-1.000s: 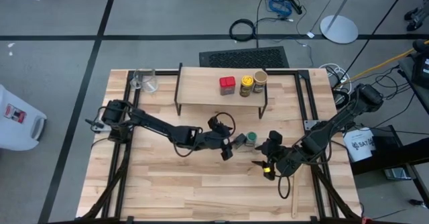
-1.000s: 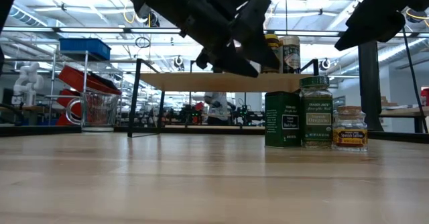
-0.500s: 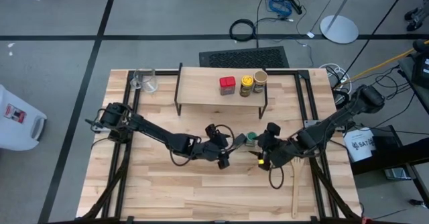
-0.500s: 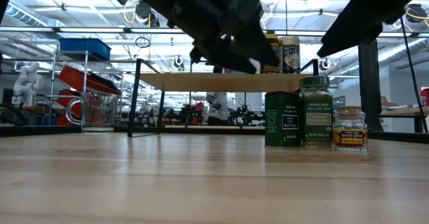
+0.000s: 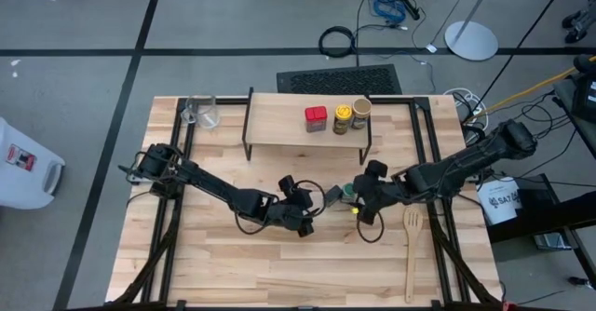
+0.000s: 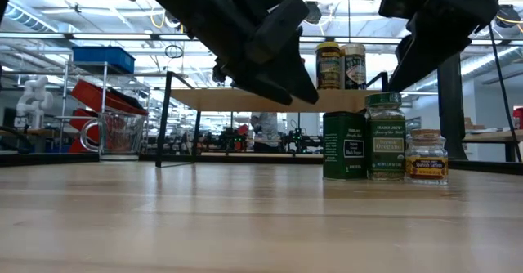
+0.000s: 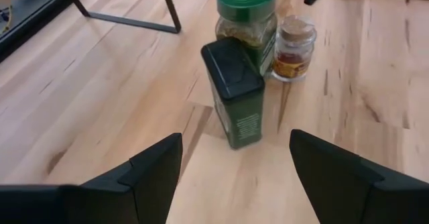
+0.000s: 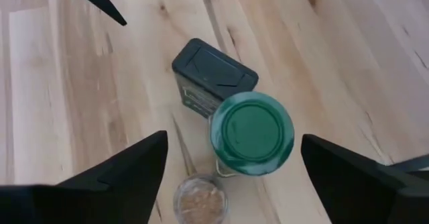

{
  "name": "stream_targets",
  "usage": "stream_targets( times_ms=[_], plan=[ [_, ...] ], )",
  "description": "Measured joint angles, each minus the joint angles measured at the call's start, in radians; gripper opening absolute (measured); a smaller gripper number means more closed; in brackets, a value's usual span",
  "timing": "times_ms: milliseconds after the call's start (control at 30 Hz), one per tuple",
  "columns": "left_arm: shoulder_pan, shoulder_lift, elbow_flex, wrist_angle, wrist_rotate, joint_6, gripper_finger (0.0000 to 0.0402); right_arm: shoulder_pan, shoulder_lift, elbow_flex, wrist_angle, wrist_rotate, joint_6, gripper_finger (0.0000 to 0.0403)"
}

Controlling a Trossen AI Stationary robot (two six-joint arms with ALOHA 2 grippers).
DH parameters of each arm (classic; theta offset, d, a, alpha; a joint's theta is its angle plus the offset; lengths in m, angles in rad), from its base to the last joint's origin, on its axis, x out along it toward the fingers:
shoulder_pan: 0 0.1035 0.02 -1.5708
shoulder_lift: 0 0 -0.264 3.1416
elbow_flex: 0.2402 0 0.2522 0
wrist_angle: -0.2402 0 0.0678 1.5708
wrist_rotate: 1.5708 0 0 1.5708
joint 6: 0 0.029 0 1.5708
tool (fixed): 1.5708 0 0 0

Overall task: Shelf spices
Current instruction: Put the green seasoning bottle on the shelf

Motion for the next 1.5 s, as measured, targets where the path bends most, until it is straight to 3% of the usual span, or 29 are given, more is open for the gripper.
stream_targets(
  times_ms=[333,533,800,1067,1233,1500],
  plan=[
    [0.000,0.000,0.000,0.001,0.000,-0.016,0.0286,-0.075,0.000,0.000,0.006,-0.022,-0.107,0.0341],
    [-0.002,0.000,0.000,-0.001,0.000,-0.017,0.0286,-0.113,0.000,0.000,0.031,-0.134,-0.124,0.0339],
    [-0.002,0.000,0.000,-0.001,0.001,-0.017,0.0286,-0.144,0.004,0.000,0.032,-0.155,-0.136,0.0338],
    [-0.004,0.000,0.000,0.000,0.002,-0.017,0.0286,-0.176,0.090,0.000,0.078,-0.250,-0.155,0.0336],
    [-0.004,0.000,0.000,0.000,0.002,-0.017,0.0286,-0.177,0.113,0.000,0.088,-0.257,-0.158,0.0303],
    [-0.004,0.000,0.000,0.000,0.002,-0.017,0.0286,-0.177,0.105,0.000,0.088,-0.284,-0.160,0.0209]
  ],
)
